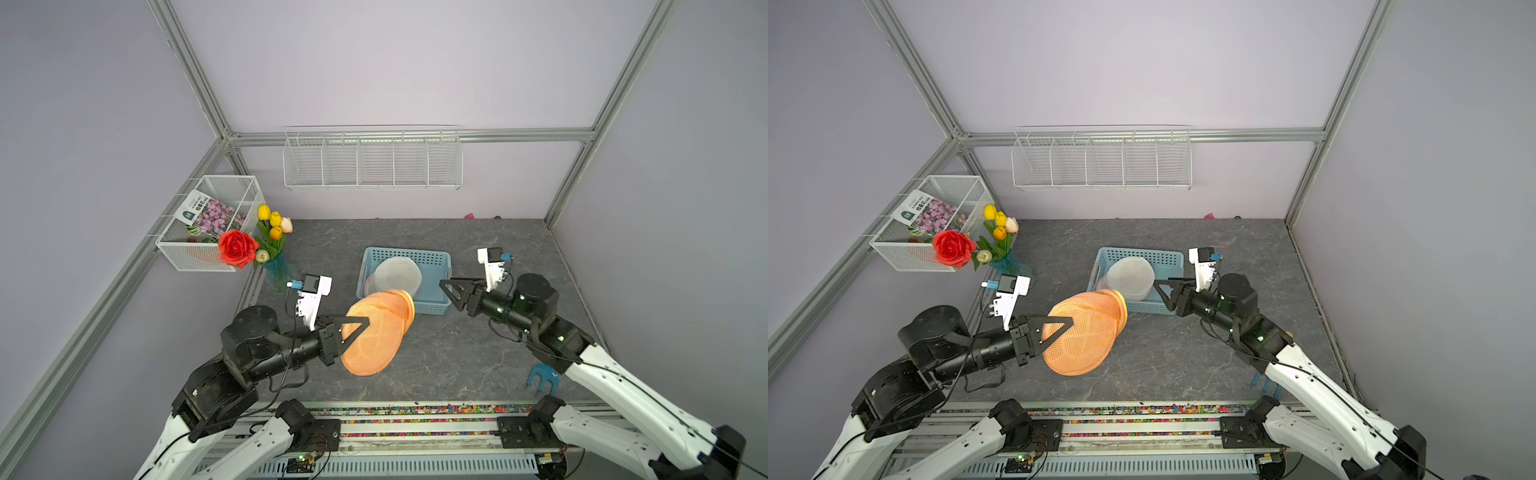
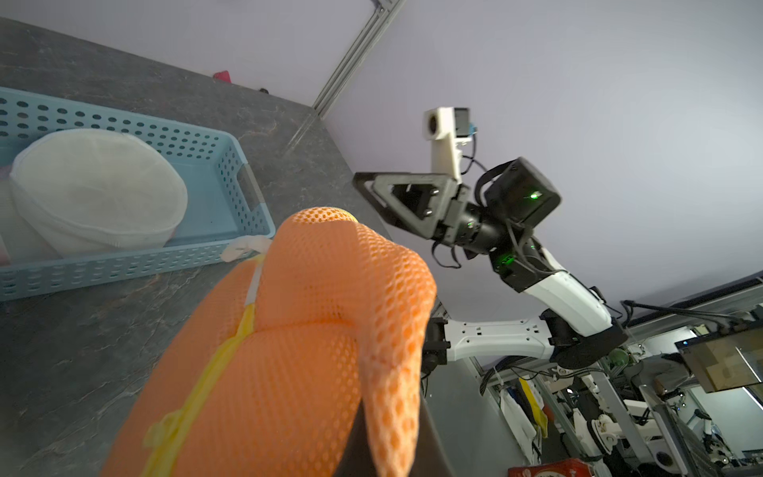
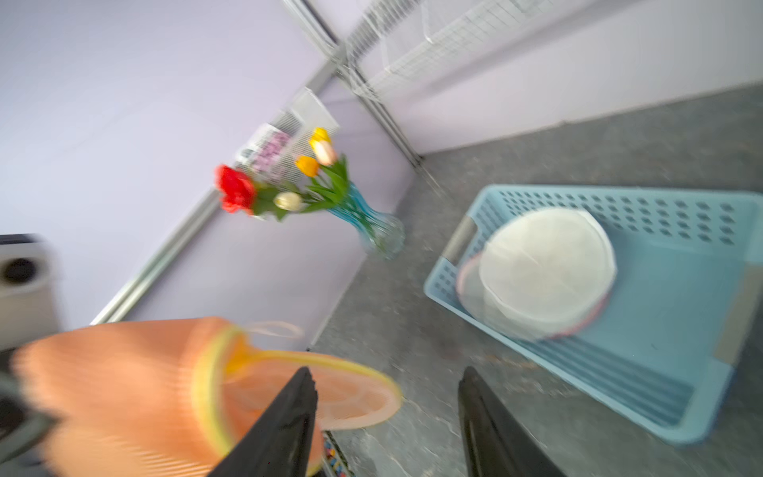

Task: Turn the laundry bag inside out
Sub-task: Turn over the laundry bag.

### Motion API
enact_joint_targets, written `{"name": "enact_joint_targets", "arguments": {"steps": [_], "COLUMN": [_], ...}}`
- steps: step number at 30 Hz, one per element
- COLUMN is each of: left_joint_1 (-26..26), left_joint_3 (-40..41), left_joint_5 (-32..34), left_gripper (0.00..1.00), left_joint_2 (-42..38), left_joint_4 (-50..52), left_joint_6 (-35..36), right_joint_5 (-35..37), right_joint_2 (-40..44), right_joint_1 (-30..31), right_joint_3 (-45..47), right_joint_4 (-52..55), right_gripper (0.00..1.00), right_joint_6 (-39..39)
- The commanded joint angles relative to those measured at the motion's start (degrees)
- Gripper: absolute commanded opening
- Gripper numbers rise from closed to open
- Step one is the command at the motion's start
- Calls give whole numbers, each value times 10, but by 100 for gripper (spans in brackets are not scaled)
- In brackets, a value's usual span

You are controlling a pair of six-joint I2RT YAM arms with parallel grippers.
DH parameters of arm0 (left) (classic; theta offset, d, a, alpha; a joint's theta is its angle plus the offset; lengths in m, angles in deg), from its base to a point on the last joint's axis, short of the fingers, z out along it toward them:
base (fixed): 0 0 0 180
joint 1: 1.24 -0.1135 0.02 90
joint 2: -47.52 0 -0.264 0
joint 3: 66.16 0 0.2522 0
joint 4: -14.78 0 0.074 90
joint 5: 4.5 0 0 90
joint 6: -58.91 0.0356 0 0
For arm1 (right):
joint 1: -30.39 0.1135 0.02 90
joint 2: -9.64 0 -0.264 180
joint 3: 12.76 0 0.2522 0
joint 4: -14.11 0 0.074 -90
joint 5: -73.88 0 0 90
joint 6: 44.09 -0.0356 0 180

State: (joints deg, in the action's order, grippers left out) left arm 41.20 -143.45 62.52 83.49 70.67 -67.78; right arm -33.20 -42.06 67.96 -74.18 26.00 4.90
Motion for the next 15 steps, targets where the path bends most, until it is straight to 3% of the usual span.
{"name": "enact_joint_targets", "arguments": {"steps": [1,11,15], "left_joint_1": [2,2,2], "left_joint_3": [-6,-6,-4], "left_joint_5": [-27,-57,-48], "left_gripper": [0,0,0], "left_joint_2": [0,-2,-4], "left_joint_4": [-3,-28,-28], "left_joint_6": [34,30,26], "right_joint_5": [-124,-183,-185], "right_joint_2": [-16,-62,-62], "right_joint_1": [9,78,81], "right_joint_3": [12,9,10], "right_joint_4": [-47,-118,-127], "right_gripper": [56,55,48], "right_joint_6": [-29,-22,-25]}}
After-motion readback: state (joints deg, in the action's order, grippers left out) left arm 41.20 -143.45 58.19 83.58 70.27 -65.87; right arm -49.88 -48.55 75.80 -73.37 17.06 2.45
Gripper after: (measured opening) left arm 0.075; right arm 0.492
